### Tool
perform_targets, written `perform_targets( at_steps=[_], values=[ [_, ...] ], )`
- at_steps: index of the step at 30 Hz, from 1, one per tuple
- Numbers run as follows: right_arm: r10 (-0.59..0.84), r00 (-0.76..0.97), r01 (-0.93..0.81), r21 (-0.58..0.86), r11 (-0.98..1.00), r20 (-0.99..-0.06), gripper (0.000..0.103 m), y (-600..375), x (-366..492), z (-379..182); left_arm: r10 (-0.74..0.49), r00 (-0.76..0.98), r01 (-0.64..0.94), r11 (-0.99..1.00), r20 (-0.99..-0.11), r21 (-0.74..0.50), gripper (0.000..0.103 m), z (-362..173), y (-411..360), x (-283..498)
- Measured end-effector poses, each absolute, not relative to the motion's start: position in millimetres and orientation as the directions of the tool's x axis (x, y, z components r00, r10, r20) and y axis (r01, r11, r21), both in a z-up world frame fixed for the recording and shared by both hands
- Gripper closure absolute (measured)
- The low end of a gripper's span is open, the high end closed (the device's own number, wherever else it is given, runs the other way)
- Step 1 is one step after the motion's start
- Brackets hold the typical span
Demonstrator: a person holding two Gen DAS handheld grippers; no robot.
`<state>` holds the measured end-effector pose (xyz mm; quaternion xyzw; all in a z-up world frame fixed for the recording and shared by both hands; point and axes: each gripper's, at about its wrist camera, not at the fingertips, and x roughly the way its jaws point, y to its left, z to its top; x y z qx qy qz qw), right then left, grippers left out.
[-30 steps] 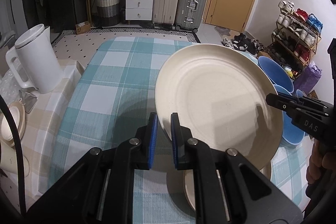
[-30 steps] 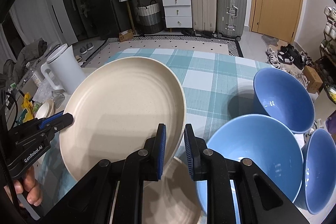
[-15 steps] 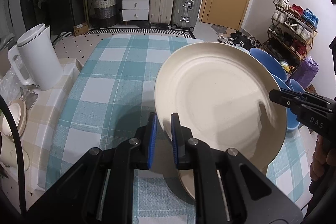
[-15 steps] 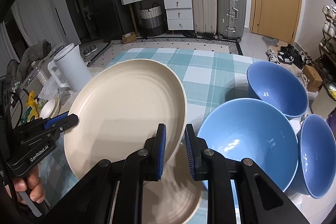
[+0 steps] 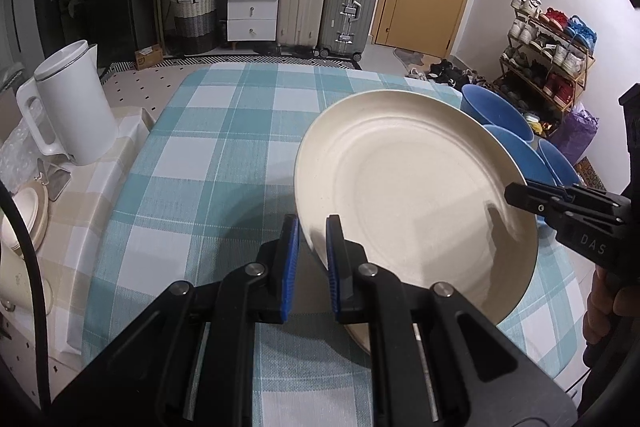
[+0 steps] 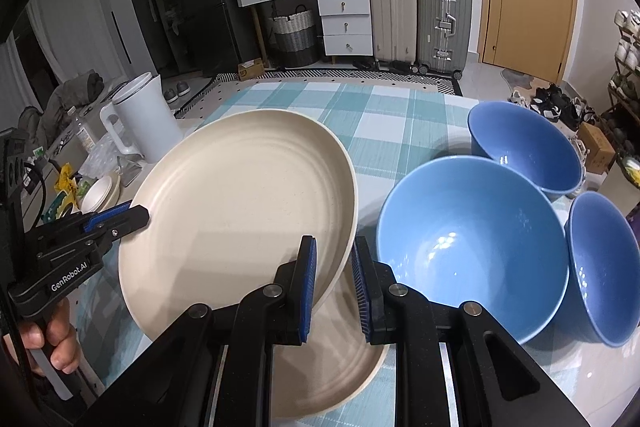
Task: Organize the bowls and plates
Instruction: 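Carry the cream plate in the left gripper while the right gripper carries its plate toward the stack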
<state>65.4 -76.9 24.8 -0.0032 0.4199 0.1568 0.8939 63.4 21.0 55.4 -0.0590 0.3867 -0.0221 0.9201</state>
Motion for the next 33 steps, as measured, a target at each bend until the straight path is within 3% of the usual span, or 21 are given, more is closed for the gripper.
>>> perform_targets(
  at_steps=[33],
  values=[
    [0.230,0.561,-0.253,0.100,0.962,-0.795,0.083,-90,34,-22,-0.095,0.645,0.065,0.996,-0.758,-0.069,0.093,4,0,63]
  ],
)
